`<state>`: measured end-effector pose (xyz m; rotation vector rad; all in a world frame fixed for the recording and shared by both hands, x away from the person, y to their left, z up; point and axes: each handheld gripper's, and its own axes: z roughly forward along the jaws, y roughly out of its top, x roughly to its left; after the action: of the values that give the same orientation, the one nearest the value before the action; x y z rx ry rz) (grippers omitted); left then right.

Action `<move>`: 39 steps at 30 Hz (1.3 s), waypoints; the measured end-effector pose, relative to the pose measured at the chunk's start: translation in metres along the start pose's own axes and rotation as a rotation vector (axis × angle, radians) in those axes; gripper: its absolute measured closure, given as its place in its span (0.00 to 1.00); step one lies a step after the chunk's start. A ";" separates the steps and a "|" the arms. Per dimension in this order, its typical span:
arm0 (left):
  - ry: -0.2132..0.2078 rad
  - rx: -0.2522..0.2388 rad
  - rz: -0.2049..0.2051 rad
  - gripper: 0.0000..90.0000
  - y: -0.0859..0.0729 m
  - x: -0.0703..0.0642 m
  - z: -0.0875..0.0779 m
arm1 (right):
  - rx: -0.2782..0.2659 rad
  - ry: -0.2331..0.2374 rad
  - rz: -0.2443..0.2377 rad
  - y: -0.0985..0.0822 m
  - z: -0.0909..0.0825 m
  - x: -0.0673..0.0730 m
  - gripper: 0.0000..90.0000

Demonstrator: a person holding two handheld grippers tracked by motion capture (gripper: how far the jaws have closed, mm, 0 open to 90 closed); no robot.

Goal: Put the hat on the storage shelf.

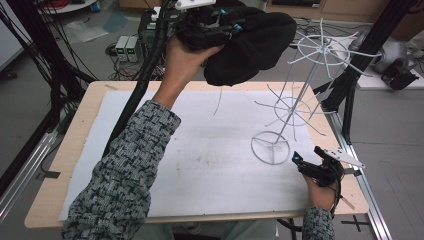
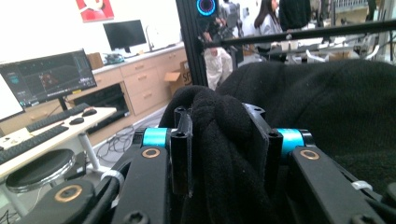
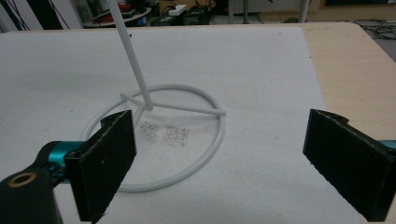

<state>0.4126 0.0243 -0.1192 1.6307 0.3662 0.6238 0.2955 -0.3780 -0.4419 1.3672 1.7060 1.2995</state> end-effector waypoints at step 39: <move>-0.062 0.048 -0.036 0.65 -0.024 -0.001 0.010 | 0.000 -0.002 0.003 0.000 0.000 -0.002 0.10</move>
<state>0.4201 0.0194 -0.1432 1.6815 0.3664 0.5403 0.2956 -0.3798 -0.4424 1.3708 1.7032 1.2999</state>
